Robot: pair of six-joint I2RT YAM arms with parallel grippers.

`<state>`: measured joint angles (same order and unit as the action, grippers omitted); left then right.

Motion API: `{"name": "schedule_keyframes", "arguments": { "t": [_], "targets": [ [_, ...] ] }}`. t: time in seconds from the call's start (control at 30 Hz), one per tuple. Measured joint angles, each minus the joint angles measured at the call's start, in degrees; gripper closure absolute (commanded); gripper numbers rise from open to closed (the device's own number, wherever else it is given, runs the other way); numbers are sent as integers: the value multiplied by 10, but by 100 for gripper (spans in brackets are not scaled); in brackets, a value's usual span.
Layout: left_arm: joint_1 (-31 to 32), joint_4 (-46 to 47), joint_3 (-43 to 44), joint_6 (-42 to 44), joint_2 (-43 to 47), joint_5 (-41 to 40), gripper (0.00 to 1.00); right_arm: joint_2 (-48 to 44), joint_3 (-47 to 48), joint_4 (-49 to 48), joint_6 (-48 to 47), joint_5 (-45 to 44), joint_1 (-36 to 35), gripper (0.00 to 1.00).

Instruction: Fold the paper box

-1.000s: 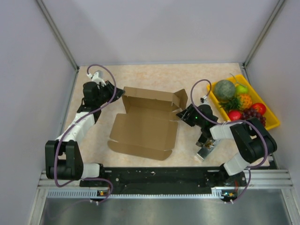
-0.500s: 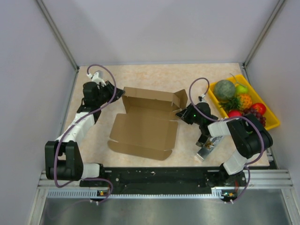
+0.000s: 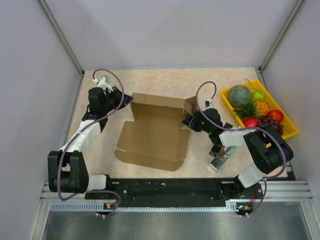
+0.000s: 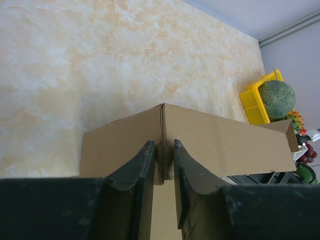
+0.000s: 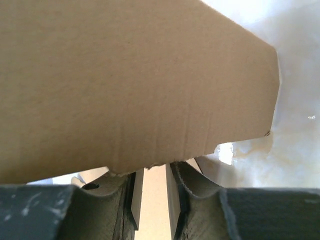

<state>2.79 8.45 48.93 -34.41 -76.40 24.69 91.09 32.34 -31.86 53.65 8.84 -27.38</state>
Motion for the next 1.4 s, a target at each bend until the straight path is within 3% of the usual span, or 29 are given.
{"name": "schedule_keyframes", "arguments": {
  "t": [0.2,0.43,0.77,1.07,1.4],
  "targets": [
    [0,1,-3,-2,2,0,77,-7,5,2,0,-13,-11,71],
    [0,2,-3,-2,2,0,77,18,22,-3,17,-21,-16,78],
    [0,2,-5,-2,5,2,78,42,49,10,47,-64,-44,74],
    [0,9,-13,-3,10,4,78,77,49,-19,101,-77,-48,88],
    [0,11,-16,-4,14,4,78,100,56,16,159,-110,-52,92]
  ]
}}
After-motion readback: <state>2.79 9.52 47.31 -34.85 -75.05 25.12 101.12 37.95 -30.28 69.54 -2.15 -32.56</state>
